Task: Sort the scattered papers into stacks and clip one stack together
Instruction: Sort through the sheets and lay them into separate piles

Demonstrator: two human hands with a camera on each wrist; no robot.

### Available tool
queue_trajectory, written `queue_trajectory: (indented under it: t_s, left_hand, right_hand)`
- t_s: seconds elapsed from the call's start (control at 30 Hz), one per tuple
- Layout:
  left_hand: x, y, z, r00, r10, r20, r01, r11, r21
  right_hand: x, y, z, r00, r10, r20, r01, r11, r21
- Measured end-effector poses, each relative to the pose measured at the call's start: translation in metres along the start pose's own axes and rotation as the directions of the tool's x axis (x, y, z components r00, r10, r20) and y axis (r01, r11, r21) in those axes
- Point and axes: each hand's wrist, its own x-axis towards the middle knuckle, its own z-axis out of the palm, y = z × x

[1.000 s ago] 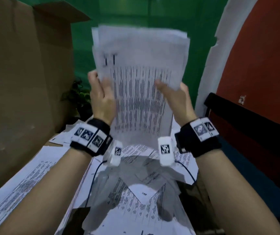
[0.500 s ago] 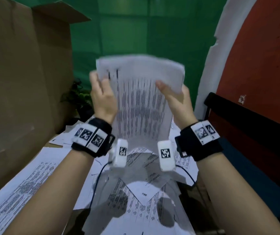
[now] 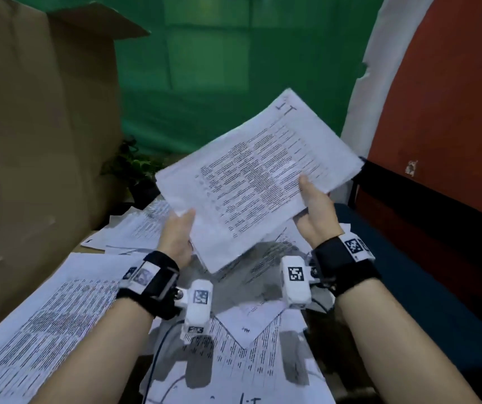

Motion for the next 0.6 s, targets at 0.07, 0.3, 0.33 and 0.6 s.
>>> queue_trajectory:
  t_s: [0.07,0.3,0.33,0.6]
  left_hand:
    - [0.002,0.012,-0.008,0.988,0.142,-0.057,-0.135,0.984,0.117]
    - [0.0,0.039,-0.027,0.921,0.389,-0.02,-0.386,0.919,0.087]
    - [-0.001,0.035,-0.029,0.922,0.387,-0.012,-0.383,0.917,0.111]
    - [-0.013,0.017,-0.021,0.854,0.511,-0.099,-0.469,0.837,0.282]
  right_hand:
    - [0.004,0.004,-0.024,0.999,0.051,-0.006,-0.051,0.983,-0.177]
    - [0.005,-0.004,-0.066,0.985,0.109,0.133,-0.033,0.879,-0.475]
    - [0.003,-0.003,-0.066,0.984,0.091,0.151,-0.007,0.876,-0.482]
    - [-0.01,0.0,-0.043,0.981,-0.106,0.162,0.173,0.858,-0.485]
